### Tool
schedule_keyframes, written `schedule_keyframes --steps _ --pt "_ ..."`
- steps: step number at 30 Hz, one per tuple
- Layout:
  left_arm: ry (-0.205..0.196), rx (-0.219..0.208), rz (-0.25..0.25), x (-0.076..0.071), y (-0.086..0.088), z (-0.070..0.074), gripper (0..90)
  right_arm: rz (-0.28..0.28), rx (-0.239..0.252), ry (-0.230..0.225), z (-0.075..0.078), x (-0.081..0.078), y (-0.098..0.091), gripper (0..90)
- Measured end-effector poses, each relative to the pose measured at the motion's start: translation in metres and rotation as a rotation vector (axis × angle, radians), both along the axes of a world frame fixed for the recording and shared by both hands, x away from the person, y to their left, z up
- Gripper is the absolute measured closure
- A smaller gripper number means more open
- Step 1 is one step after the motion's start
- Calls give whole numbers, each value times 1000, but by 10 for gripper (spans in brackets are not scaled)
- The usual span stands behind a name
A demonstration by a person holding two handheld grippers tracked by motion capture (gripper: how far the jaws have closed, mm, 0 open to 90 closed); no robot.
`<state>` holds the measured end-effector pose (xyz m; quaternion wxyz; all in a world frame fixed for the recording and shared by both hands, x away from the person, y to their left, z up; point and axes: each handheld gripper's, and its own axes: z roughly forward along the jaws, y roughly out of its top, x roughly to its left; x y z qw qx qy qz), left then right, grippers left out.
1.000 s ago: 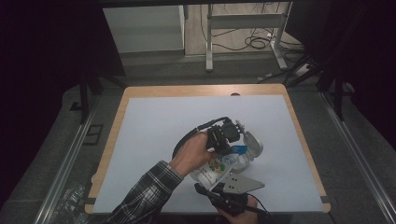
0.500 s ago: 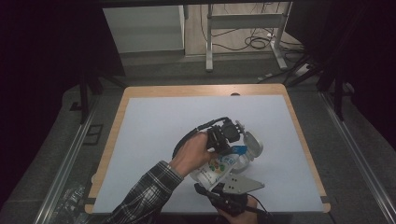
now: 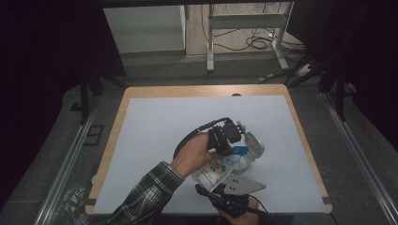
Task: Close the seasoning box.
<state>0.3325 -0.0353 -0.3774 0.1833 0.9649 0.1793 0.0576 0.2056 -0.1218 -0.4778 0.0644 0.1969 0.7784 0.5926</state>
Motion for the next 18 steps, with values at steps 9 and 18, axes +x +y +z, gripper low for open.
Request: schedule_keyframes --steps 9,18 --pt "1 -1 1 0 0 0 899 1 1 -1 0 0 0 896" --pt "5 0 4 0 0 0 899 2 3 -3 0 0 0 895"
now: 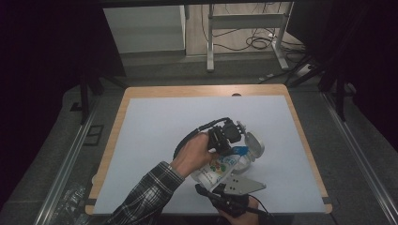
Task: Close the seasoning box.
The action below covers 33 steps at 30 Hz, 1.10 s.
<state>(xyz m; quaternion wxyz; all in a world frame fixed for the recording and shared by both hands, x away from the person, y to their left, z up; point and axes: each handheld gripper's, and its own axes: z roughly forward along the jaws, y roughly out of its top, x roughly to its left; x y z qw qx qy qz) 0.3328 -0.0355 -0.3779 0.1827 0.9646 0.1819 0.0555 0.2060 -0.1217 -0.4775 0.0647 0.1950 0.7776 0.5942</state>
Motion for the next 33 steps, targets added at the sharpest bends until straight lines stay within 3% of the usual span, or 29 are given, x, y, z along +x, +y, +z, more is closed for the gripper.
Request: schedule_keyframes --steps 33 --pt "5 8 -5 0 -2 -1 899 -2 4 -16 2 -1 0 895"
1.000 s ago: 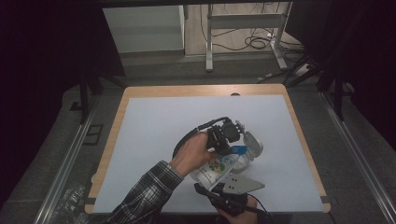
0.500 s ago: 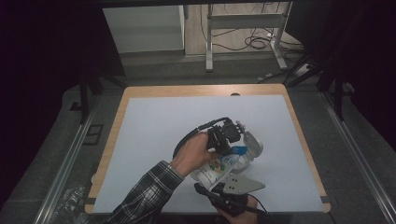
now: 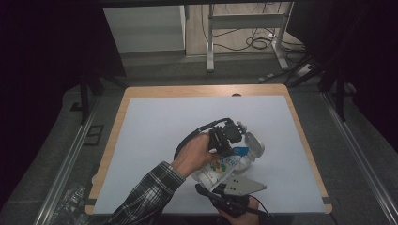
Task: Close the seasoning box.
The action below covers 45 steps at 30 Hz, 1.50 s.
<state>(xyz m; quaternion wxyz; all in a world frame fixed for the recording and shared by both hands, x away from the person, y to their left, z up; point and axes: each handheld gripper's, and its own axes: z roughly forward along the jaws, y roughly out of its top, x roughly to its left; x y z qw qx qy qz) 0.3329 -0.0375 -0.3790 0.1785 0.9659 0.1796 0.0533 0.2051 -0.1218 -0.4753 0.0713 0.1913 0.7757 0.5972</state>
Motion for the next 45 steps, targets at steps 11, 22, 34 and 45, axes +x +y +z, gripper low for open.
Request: schedule_keyframes --steps 11,22,34,45 --pt "2 -2 1 -1 0 0 899 2 2 -7 0 0 0 895" --pt "5 -1 2 0 0 -1 899 1 3 -7 0 -1 0 895" --pt "7 -1 4 0 0 -1 899 -1 8 -11 1 -1 0 895" --pt "9 1 6 0 0 -2 899 0 9 -16 1 -1 0 895"
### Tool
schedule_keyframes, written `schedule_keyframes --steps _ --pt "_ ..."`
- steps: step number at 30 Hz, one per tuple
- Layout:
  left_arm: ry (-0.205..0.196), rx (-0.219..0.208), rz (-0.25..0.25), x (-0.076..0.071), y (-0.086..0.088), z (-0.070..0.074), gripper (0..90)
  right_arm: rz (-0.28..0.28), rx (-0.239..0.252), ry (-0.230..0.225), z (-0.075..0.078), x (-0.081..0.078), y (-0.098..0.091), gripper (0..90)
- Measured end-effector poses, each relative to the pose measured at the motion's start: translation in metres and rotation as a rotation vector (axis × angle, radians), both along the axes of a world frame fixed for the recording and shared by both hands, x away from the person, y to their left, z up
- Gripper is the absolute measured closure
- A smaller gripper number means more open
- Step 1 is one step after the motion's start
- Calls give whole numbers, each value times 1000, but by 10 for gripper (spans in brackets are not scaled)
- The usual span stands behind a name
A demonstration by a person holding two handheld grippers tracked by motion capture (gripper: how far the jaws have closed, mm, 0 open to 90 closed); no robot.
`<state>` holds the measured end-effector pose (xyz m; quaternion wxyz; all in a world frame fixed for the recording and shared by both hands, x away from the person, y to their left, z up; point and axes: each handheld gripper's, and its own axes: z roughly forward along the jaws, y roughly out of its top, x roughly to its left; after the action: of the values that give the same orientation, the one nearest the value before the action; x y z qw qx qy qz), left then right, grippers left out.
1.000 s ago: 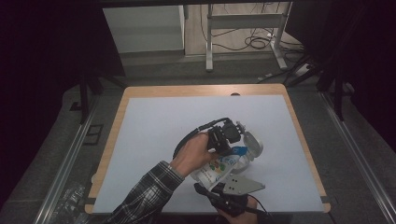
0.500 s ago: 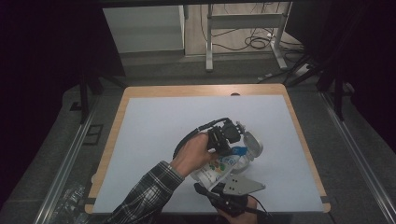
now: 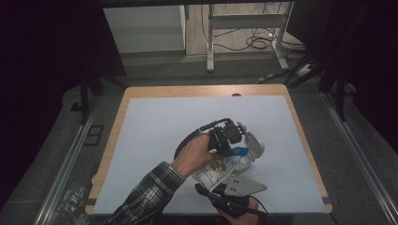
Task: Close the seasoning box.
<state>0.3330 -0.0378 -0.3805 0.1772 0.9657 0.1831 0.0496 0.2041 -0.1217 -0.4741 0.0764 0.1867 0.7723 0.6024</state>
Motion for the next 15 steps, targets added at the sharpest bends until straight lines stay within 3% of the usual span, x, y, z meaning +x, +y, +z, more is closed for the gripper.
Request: schedule_keyframes --steps 15 --pt "0 4 -4 0 0 0 898 1 1 -2 1 0 0 895"
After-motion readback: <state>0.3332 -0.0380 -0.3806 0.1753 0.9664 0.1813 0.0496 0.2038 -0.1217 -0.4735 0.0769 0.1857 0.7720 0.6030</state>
